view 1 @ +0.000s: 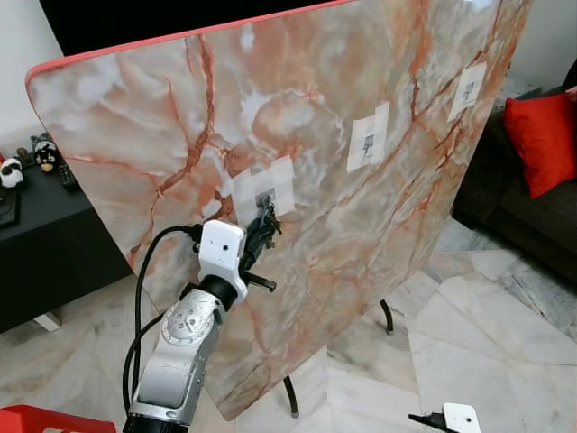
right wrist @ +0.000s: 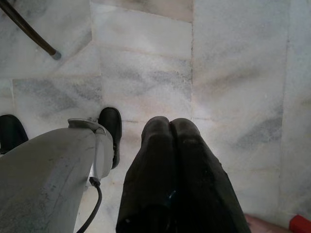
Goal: Hang keys on a hook
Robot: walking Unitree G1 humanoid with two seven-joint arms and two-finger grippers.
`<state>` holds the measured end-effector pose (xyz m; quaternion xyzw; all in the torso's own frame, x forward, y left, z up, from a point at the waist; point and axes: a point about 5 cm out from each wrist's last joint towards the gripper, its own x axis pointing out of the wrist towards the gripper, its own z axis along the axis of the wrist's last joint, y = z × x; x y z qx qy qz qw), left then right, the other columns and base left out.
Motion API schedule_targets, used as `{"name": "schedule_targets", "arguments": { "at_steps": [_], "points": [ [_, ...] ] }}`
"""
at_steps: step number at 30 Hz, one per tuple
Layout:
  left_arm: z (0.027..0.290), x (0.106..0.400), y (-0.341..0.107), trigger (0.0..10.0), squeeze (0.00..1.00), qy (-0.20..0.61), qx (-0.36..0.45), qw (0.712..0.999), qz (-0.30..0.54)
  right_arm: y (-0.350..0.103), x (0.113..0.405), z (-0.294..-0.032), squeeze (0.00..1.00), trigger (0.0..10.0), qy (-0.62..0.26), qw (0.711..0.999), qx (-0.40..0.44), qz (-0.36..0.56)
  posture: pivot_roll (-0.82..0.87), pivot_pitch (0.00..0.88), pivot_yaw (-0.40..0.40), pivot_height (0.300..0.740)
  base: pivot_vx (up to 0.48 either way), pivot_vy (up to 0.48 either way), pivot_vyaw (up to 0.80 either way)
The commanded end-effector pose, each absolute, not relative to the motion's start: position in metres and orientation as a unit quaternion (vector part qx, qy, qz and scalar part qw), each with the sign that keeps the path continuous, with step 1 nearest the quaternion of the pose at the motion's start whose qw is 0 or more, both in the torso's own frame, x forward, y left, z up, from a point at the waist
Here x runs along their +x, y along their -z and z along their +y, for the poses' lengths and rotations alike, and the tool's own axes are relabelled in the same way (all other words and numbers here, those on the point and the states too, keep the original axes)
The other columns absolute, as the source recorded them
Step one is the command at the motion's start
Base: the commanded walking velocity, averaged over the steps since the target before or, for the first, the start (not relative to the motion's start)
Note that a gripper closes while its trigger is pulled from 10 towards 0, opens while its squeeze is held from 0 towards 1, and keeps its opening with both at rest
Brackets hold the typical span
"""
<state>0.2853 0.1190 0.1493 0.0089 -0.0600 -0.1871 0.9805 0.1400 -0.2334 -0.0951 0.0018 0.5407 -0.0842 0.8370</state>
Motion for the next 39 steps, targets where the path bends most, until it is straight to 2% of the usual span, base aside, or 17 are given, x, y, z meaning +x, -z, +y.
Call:
{"name": "schedule_targets", "arguments": {
  "at_steps": [1, 13, 25, 26, 27, 39],
  "points": [
    [0.1344, 0.2863, -0.1366, 10.0, 0.00, 0.148, 0.004, 0.989, -0.025, 0.0943, 0.1413, -0.2346, 0.00, 10.0, 0.084, 0.837, 0.001, 0.541, 0.00, 0.000, -0.032, 0.740, 0.000, 0.000, 0.00],
    [0.1349, 0.2857, -0.1319, 10.0, 0.00, 0.148, 0.032, 0.988, -0.009, 0.0943, 0.1413, -0.2348, 0.00, 10.0, 0.085, 0.837, 0.000, 0.541, 0.00, 0.000, -0.034, 0.740, 0.000, 0.000, 0.00],
    [0.1355, 0.2867, -0.1299, 10.0, 0.00, 0.146, 0.007, 0.989, 0.000, 0.0943, 0.1412, -0.2348, 0.00, 10.0, 0.086, 0.837, 0.001, 0.541, 0.00, 0.000, -0.034, 0.740, 0.000, 0.000, 0.00],
    [0.1356, 0.2867, -0.1300, 10.0, 0.27, 0.146, 0.007, 0.989, 0.000, 0.0943, 0.1411, -0.2349, 0.00, 10.0, 0.085, 0.837, 0.001, 0.541, 0.00, 0.000, -0.035, 0.740, 0.000, 0.000, 0.00],
    [0.1360, 0.2869, -0.1302, 10.0, 0.71, 0.145, 0.006, 0.989, -0.001, 0.0943, 0.1411, -0.2350, 0.00, 10.0, 0.085, 0.837, 0.001, 0.541, 0.00, 0.000, -0.035, 0.740, 0.000, 0.000, 0.00],
    [0.1403, 0.2876, -0.1325, 10.0, 0.67, 0.129, -0.006, 0.992, -0.011, 0.0942, 0.1412, -0.2352, 0.00, 10.0, 0.084, 0.837, 0.001, 0.541, 0.00, 0.000, -0.035, 0.740, 0.000, 0.000, 0.00]
  ]
}}
